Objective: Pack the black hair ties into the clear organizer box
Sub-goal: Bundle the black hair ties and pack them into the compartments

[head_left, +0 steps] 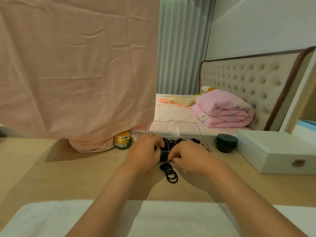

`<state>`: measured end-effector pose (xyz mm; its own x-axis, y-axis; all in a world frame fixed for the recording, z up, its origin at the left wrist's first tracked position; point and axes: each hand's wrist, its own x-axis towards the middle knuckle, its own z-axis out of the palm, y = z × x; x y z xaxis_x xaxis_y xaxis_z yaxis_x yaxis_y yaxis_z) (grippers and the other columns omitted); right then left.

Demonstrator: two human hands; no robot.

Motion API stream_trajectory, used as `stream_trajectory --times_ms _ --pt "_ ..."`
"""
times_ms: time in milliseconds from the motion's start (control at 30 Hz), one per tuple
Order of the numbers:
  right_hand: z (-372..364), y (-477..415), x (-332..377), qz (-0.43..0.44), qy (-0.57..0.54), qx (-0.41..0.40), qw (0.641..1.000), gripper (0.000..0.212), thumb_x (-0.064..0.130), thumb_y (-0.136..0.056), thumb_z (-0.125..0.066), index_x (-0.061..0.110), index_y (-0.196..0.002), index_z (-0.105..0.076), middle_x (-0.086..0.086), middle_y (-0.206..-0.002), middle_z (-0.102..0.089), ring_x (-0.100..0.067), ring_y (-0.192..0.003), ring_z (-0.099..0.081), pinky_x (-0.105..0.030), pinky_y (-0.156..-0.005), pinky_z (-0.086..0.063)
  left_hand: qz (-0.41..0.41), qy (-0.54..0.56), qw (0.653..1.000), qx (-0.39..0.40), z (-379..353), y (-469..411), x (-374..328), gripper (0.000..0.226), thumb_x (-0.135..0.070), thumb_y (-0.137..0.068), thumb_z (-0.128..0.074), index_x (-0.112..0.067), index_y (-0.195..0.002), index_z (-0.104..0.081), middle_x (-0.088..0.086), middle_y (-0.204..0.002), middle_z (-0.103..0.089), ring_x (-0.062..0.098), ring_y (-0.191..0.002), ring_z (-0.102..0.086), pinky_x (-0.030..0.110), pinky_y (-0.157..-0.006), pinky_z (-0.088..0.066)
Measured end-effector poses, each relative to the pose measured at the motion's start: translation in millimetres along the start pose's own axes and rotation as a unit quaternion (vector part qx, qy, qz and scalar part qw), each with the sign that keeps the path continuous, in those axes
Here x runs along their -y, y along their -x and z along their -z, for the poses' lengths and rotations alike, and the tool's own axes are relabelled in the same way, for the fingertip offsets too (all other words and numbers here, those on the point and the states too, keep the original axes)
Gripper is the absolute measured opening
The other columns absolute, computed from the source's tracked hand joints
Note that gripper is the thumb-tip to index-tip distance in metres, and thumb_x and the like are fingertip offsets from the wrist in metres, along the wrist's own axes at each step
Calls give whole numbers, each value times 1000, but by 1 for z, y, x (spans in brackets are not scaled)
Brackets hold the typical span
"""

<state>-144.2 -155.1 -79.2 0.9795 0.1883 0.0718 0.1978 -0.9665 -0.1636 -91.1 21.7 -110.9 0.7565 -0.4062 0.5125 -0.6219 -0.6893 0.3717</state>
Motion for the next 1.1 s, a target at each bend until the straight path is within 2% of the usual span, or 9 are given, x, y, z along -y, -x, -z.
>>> stream_trajectory --times_ms 133,333,433,500,600,700,900,1000,1100 --pt "-15 12 3 -12 27 29 999 28 37 -95 -65 35 -122 -72 12 -114 -74 -13 -104 -66 -36 -91 -54 -14 -35 996 82 -2 15 -10 23 -21 -94 -55 -34 -104 -72 -13 -104 -67 8 -93 -60 26 -77 -51" --pt "-26 15 -2 -40 -12 52 998 14 35 -92 -71 32 -104 -78 11 -103 -73 -12 -96 -67 -37 -89 -57 -49 -123 977 166 -16 20 -15 32 -35 -100 -53 -37 -130 -64 -6 -120 -62 14 -103 -58 25 -74 -37" --pt "-23 15 -9 -47 -45 67 996 8 25 -90 -73 29 -97 -76 13 -90 -69 -10 -88 -66 -33 -87 -58 -42 -118 976 177 -20 20 -15 34 -43 -98 -56 -33 -129 -65 -6 -121 -60 11 -99 -55 23 -73 -36" --pt "-21 15 -12 -47 -65 76 994 15 15 -90 -71 28 -97 -75 14 -84 -64 -10 -83 -65 -30 -84 -59 -43 -114 974 191 -20 20 -15 35 -44 -97 -58 -34 -130 -65 -6 -121 -58 10 -100 -54 23 -74 -36" --pt "-18 15 -18 -48 -81 89 992 24 9 -93 -66 26 -106 -76 7 -93 -70 -15 -87 -70 -28 -81 -60 -36 -93 976 195 -19 20 -15 27 -40 -96 -61 -33 -120 -71 -7 -119 -59 11 -102 -55 24 -77 -39" --pt "-10 17 -25 -45 -110 64 991 19 15 -95 -68 25 -105 -80 11 -99 -75 -7 -91 -70 -18 -78 -56 -34 -88 976 196 -19 22 -17 23 -37 -97 -60 -30 -114 -72 -8 -117 -58 8 -98 -54 22 -78 -40" --pt "-15 19 -20 -57 -163 25 985 15 20 -95 -70 23 -106 -79 9 -98 -75 -7 -91 -68 -27 -88 -56 67 46 987 137 -13 23 -18 5 -32 -99 -58 -29 -97 -62 -8 -91 -65 5 -79 -57 21 -66 -40" --pt "-28 15 -11 -50 -96 50 993 22 25 -95 -69 21 -116 -77 1 -111 -74 -16 -100 -68 -37 -96 -55 115 111 980 118 -7 20 -16 6 -28 -98 -60 -29 -92 -61 -8 -84 -66 6 -78 -60 20 -68 -44" --pt "-30 11 -7 -65 -69 64 993 19 26 -95 -69 21 -111 -79 0 -109 -74 -19 -98 -69 -40 -94 -57 155 147 966 143 0 19 -13 6 -26 -95 -66 -25 -90 -67 -6 -85 -69 7 -79 -64 21 -72 -48"
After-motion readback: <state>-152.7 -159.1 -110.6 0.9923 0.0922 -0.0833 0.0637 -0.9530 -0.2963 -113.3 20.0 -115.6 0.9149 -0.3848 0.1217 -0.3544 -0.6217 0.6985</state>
